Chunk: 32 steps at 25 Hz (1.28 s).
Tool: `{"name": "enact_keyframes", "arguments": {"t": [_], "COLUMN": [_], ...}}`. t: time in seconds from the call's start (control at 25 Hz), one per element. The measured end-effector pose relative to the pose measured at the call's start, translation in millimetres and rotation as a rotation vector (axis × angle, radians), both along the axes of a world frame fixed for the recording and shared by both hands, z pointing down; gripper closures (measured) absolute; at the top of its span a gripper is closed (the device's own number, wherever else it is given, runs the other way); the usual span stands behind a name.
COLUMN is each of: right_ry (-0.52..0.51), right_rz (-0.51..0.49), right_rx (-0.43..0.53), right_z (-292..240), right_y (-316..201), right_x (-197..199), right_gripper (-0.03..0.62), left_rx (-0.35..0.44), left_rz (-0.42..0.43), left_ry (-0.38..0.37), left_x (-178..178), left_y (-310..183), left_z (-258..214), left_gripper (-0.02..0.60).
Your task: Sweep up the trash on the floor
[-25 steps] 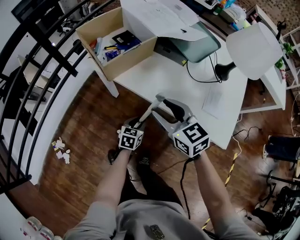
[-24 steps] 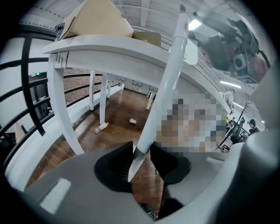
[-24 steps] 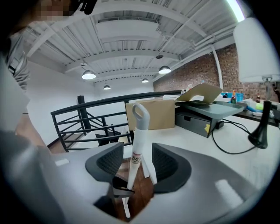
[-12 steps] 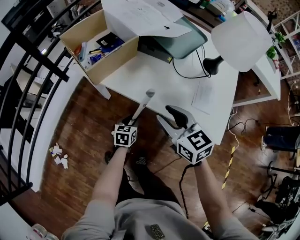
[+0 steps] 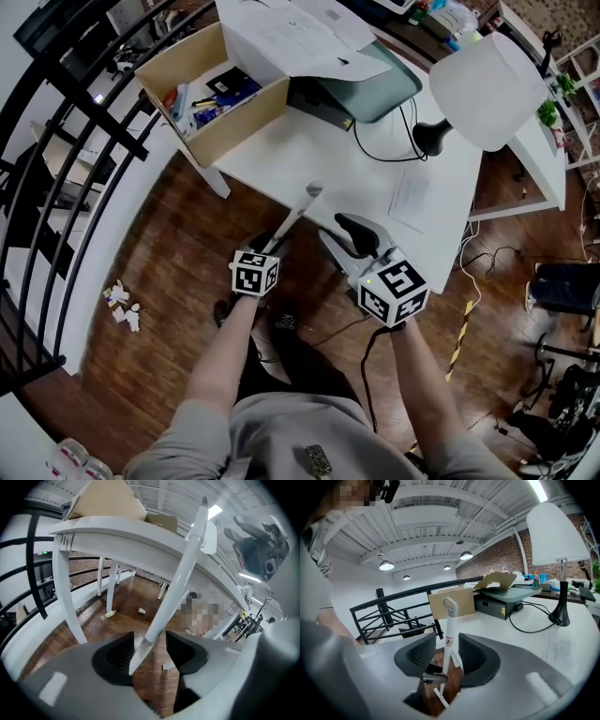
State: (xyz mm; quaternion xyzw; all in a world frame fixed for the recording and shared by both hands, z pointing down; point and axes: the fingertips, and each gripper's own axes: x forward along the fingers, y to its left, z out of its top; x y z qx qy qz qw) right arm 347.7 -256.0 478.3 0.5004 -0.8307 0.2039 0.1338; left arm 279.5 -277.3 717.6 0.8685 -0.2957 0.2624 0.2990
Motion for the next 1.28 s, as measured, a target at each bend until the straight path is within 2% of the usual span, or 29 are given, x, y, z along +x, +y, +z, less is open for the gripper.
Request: {"name": "enact_keyframes", "arguments": {"t": [0.08,0.2,0.24,0.4,0.56,0.72,0.84,1.04,1.28], "right_ry": [-0.006,-0.023,-0.034,-0.057,-0.068,0.004,0.011,-0.009,-0.057], "right_rz": [-0.021,-0.052,-0.077,-0.232,-0.369,-0.483,-0.583,-0.716,-0.839], "right_rx": [0.009,0.038,0.043,0.062,0.090,0.127,0.156,0.165,0.207], "right_z": [-4.1,-12.3,-15.3,-35.4,-58.8,-72.0,-84.7,-99.1,-115.2], "right_y": [0.1,-3.2,-5.0,-9.7,-5.9,4.5,16.2,52.6,86.4], "right_x": [-12.9,-42.7,-57.3,-134.1,-219.7,-314.7,-388.7,-497.4,-600.1], "right_gripper": [0.468,0.583,0.594,0.594,0.594,0.594,0.594,0.594,0.594], "left_rx": [0.001,0.025,0.045,0.168,0.268,0.361,0.414,0.457,0.473], "left_rz": [-0.012,-0.038,-0.057,-0.174,-0.298,-0.434,-0.535,-0.648,-0.759], "left_ry": [0.022,0.063,0.072,0.084,0.114,0.131,0.139,0.159,0.144], "left_x": [-10.1,-35.3,-48.2,-121.0,-205.7,-306.2,-385.8,-486.3,-576.2], "left_y": [3.6,8.4,8.1,3.1,8.0,24.9,43.2,91.1,135.4], "left_z": [-11.7,-39.1,-50.4,-106.0,-167.7,-227.0,-262.6,-302.4,-320.5], "left_gripper": [0.383,0.386,0.393,0.576,0.577,0.577,0.577,0.577,0.577]}}
